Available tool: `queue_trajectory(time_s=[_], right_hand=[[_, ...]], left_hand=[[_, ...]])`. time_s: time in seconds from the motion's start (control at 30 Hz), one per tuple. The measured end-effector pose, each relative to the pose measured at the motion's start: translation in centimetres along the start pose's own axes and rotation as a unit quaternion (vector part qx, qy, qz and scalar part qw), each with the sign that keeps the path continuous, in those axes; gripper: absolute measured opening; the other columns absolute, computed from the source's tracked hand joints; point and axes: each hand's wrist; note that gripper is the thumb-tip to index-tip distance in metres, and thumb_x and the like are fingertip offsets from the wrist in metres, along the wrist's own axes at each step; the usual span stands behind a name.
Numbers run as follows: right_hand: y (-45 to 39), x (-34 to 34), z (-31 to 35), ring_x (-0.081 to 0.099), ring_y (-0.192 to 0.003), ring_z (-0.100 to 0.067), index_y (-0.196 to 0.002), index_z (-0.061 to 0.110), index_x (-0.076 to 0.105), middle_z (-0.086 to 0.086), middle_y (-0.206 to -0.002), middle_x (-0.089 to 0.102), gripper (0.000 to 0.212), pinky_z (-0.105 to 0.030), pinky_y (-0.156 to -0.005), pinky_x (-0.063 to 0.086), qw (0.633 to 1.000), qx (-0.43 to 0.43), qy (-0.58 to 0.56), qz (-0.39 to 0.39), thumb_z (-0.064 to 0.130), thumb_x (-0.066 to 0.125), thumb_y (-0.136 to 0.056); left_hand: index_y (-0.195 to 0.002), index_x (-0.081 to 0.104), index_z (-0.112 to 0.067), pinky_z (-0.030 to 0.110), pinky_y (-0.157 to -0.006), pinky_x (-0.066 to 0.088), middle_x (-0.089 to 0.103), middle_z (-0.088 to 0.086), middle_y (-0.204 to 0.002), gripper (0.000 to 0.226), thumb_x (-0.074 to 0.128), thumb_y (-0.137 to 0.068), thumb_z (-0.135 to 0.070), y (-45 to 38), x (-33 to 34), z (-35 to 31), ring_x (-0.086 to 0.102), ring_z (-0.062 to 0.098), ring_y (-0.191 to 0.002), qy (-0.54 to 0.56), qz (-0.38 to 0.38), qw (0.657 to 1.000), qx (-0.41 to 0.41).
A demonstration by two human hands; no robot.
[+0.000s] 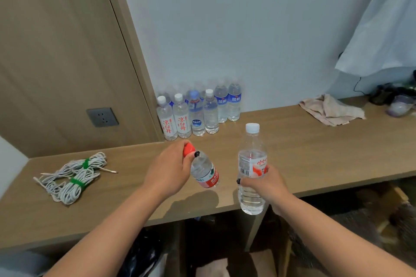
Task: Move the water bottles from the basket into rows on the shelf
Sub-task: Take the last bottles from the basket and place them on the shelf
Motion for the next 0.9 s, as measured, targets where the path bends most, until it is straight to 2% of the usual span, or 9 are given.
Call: queue_trajectory(time_s=[0.1,0.23,0.4,0.5,0.67,0.77,0.9], right_hand=[[-3.7,0.0,0.9,0.069,-0.085,-0.015,-0.103,0.024,0.061,0.006,-0.092,0.072,0.067,-0.041,-0.083,0.057,1.0,0.001,0.006,-0.012,0.038,0.083,-0.042],[-9.5,-0.2,2.1,0.068,-0.085,-0.016,-0.097,0.025,0.061,0.004,-0.092,0.072,0.046,-0.041,-0.085,0.056,1.0,-0.008,0.013,0.01,0.022,0.087,-0.059],[-17.4,-0.6,3.9,0.068,-0.086,-0.018,-0.1,0.022,0.064,0.003,-0.094,0.072,0.048,-0.038,-0.084,0.056,0.999,-0.018,0.031,0.008,0.026,0.086,-0.057],[-21.6,-0.3,4.9,0.067,-0.09,-0.019,-0.108,0.02,0.062,0.002,-0.098,0.071,0.055,-0.032,-0.081,0.052,0.999,-0.017,0.03,0.009,0.028,0.086,-0.059],[-27.3,1.6,5.8,0.065,-0.094,-0.021,-0.114,0.018,0.058,-0.001,-0.105,0.069,0.058,-0.029,-0.077,0.047,1.0,-0.002,0.006,-0.01,0.028,0.085,-0.063],[-29.6,2.8,6.0,0.064,-0.09,-0.021,-0.113,0.016,0.058,-0.001,-0.103,0.068,0.056,-0.027,-0.076,0.046,0.999,0.005,-0.014,-0.029,0.024,0.085,-0.064],[-31.5,4.4,6.5,0.057,-0.086,-0.02,-0.104,0.017,0.05,-0.001,-0.099,0.061,0.052,-0.03,-0.076,0.045,0.999,0.005,-0.019,-0.042,0.018,0.085,-0.066]], left_hand=[[-0.107,0.048,-0.03,0.031,-0.07,0.044,0.056,-0.009,-0.094,0.014,0.043,-0.098,-0.04,-3.0,1.3,0.4,0.054,0.012,-0.084,0.005,0.017,1.0,-0.009],[-0.115,0.049,-0.029,0.032,-0.073,0.047,0.056,-0.01,-0.099,0.021,0.043,-0.098,-0.041,-7.1,3.2,0.4,0.054,0.013,-0.087,-0.008,0.023,0.999,-0.027],[-0.115,0.048,-0.031,0.033,-0.073,0.049,0.057,-0.011,-0.1,0.02,0.044,-0.098,-0.041,-12.0,5.2,0.3,0.055,0.013,-0.088,-0.019,0.029,0.998,-0.059],[-0.113,0.049,-0.032,0.034,-0.074,0.048,0.058,-0.011,-0.1,0.016,0.045,-0.097,-0.037,-14.2,6.3,0.4,0.056,0.015,-0.091,-0.017,0.033,0.997,-0.072],[-0.124,0.048,-0.03,0.03,-0.074,0.044,0.062,-0.007,-0.111,0.027,0.045,-0.098,-0.036,-17.0,7.8,0.6,0.057,0.015,-0.096,-0.014,0.042,0.994,-0.097],[-0.129,0.047,-0.031,0.034,-0.078,0.048,0.062,-0.007,-0.115,0.031,0.045,-0.098,-0.036,-18.4,8.3,0.7,0.058,0.016,-0.101,-0.029,0.053,0.993,-0.1],[-0.121,0.046,-0.034,0.038,-0.076,0.051,0.062,-0.008,-0.106,0.023,0.044,-0.099,-0.037,-19.9,8.7,1.3,0.058,0.016,-0.095,-0.035,0.062,0.994,-0.086]])
Point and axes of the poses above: each hand's wrist, its own y-axis away from the middle knuckle, its own x-axis out of the palm, z = x × y
